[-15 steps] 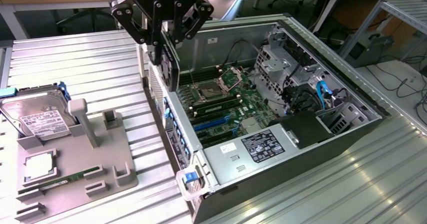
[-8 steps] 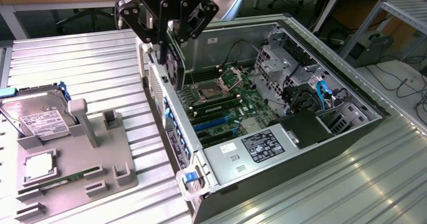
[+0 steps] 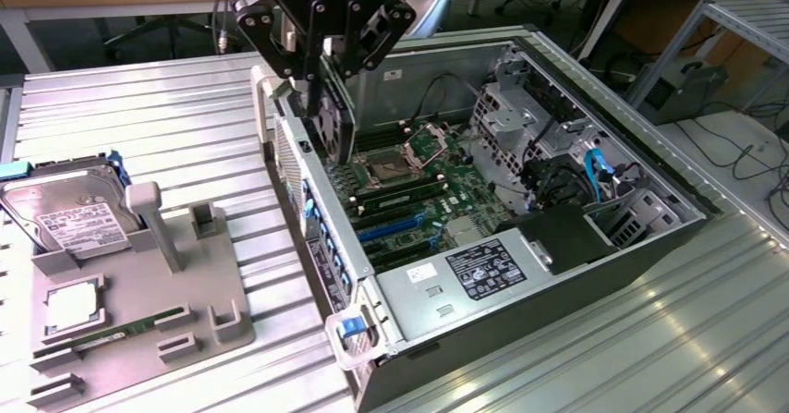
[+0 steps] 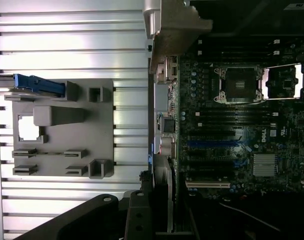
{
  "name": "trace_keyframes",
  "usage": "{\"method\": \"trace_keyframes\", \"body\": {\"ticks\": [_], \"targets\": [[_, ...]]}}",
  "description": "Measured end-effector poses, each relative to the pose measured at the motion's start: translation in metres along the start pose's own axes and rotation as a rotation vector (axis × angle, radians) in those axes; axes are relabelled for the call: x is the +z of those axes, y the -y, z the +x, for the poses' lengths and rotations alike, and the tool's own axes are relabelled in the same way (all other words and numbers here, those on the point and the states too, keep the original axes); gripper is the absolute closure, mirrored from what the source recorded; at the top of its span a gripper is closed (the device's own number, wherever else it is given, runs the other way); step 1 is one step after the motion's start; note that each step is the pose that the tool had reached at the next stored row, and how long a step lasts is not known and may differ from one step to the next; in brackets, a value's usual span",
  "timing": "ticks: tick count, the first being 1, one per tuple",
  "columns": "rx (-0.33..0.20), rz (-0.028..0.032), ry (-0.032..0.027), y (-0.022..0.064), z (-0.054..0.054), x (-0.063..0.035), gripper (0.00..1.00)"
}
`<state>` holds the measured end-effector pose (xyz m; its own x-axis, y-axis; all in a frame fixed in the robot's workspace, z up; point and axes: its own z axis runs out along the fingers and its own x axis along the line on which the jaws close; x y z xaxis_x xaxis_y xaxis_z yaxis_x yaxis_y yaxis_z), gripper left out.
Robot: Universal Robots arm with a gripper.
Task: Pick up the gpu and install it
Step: 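Pick up the gpu and move the gpu toward the slot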
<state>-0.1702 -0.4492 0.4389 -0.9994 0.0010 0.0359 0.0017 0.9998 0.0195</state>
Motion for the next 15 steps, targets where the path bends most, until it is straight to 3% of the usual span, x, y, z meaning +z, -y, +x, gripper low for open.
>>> {"method": "trace_keyframes", "body": {"ticks": [5, 6, 10, 11, 15], "targets": [[0.000, 0.0001, 0.0013, 0.0001, -0.0039, 0.0007, 0.72], [0.000, 0.0006, 0.0051, 0.0000, -0.0039, 0.0006, 0.72], [-0.003, 0.0013, 0.0443, 0.0000, -0.0041, 0.0010, 0.72], [-0.003, 0.0014, 0.0476, 0.0000, -0.0044, 0.0011, 0.72], [-0.003, 0.0012, 0.0490, 0.0000, -0.0057, 0.0014, 0.72]]}}
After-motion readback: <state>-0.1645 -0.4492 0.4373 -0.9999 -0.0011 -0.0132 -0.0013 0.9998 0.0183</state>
